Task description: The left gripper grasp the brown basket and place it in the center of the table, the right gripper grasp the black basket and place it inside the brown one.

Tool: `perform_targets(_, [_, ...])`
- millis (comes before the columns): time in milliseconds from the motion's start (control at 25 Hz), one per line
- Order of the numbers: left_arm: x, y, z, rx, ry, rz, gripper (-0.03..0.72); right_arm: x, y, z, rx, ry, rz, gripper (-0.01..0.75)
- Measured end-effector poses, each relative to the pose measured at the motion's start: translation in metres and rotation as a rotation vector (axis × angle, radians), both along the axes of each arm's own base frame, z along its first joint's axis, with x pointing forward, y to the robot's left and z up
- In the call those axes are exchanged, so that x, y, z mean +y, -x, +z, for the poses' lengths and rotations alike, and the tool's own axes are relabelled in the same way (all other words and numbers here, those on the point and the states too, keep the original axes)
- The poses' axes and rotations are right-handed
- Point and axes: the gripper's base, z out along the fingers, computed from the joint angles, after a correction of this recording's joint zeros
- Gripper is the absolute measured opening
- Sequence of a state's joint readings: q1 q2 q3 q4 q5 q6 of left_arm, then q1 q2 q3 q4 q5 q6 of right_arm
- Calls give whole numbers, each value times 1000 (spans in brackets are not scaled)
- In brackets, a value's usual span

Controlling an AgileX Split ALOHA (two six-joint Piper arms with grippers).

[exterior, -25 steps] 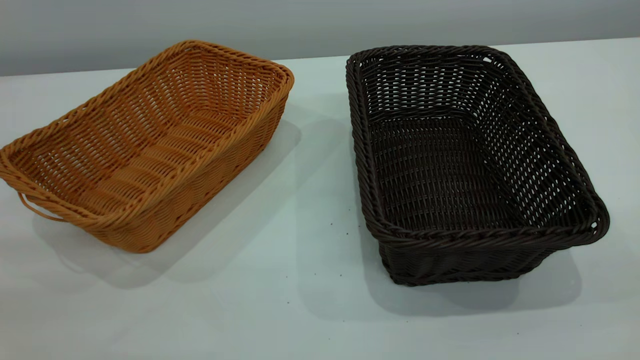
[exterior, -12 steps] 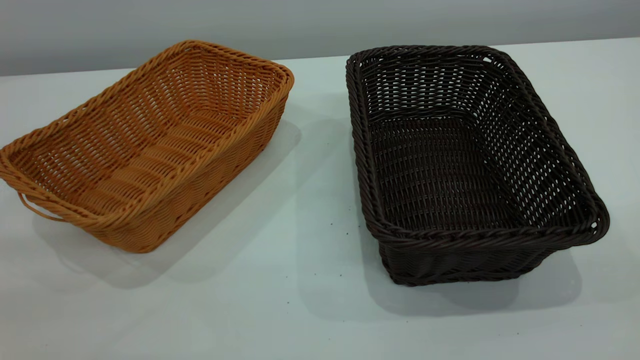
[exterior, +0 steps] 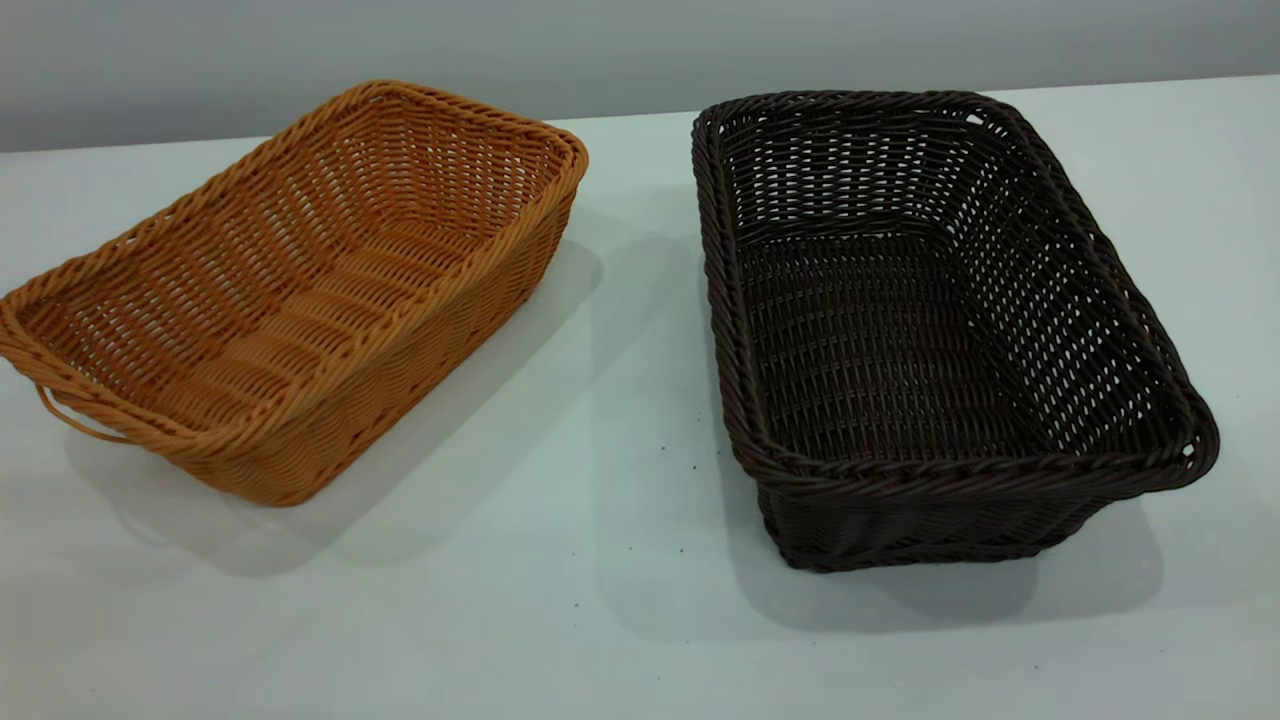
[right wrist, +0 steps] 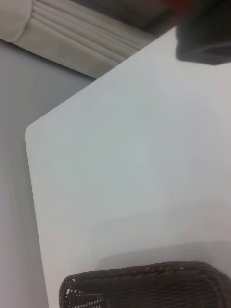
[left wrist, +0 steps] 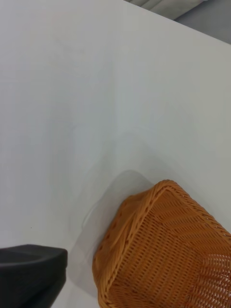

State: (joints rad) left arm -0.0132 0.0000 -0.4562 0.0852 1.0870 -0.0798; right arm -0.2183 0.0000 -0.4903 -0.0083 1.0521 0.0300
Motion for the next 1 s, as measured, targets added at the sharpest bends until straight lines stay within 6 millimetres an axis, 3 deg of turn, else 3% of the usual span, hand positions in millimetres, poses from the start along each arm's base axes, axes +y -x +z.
perform_targets(600, [-3,-1,2,-24,25,-20,-1,5,-1,-1,7,6,61,15])
perform_targets(800, [-8,-6,13,-42,6,-104,2,10,-10,14,4,16,157,107])
perform_targets(1000, [-12,-21,40,-73,-47,-198,78,11,-26,37,5,19,219,258])
